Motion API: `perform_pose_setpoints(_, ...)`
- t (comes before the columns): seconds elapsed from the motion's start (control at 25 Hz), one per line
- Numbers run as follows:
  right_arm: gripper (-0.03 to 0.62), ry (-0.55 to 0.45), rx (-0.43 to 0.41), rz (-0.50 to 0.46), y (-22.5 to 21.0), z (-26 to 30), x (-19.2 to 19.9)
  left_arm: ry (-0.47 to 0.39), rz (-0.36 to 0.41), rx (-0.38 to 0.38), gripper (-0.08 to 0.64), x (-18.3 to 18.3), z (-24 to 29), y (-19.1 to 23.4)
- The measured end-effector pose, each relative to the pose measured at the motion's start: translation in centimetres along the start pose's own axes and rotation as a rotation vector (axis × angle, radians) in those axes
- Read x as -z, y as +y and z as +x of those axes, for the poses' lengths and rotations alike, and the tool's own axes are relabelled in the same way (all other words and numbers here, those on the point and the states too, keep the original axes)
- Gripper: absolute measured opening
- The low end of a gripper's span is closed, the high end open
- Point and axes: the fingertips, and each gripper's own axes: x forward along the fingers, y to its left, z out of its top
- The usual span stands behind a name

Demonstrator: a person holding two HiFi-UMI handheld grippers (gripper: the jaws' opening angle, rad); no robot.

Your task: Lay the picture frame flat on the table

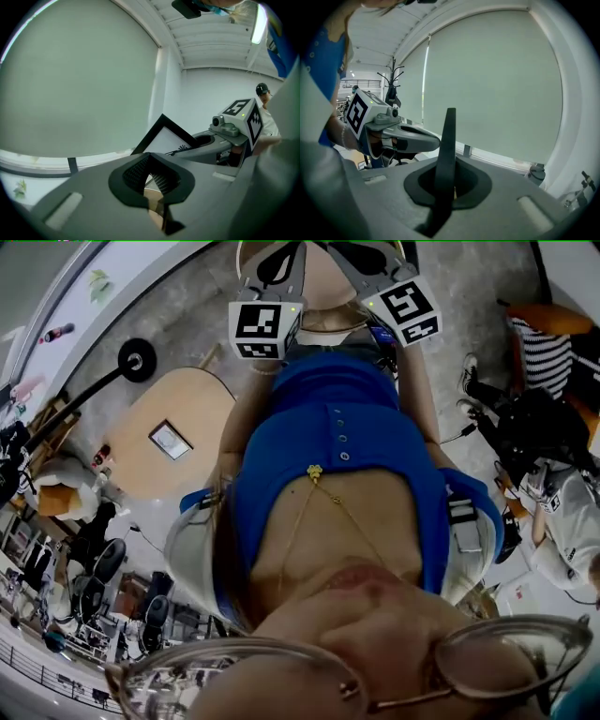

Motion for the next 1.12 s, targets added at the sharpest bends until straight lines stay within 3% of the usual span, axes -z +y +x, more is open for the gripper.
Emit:
perform_pose_setpoints(0.16,0.011,0.012,-0.086,-0.028,-3.2,-1.1,1.1,-0.009,-0.06,-0.114,-0.002,0.0,2.7,-0.9)
perform_pose_setpoints(0.28,0.011,0.015,-0.134,-0.029,-5.5,-1.8,1.9,-0.007,-0.07,-0.145,-0.002,0.0,5.0,-2.2)
perform_pose_setpoints(0.64,0.012,0.005,-0.144,0.04,-7.1,-1.7,4.5,0.065,-0.032,-0.084,-0.002,1.7,7.8,-5.3)
perform_pose_setpoints(0.88,0.012,0.022,-0.129,0.053,-7.4,-0.9,4.9,0.103,-0.018,-0.063,-0.002,2.2,8.4,-4.9)
perform_pose_setpoints(1.12,0.012,0.059,-0.148,0.092,-6.9,2.0,7.8,0.172,-0.023,-0.058,-0.002,6.0,8.3,-3.0)
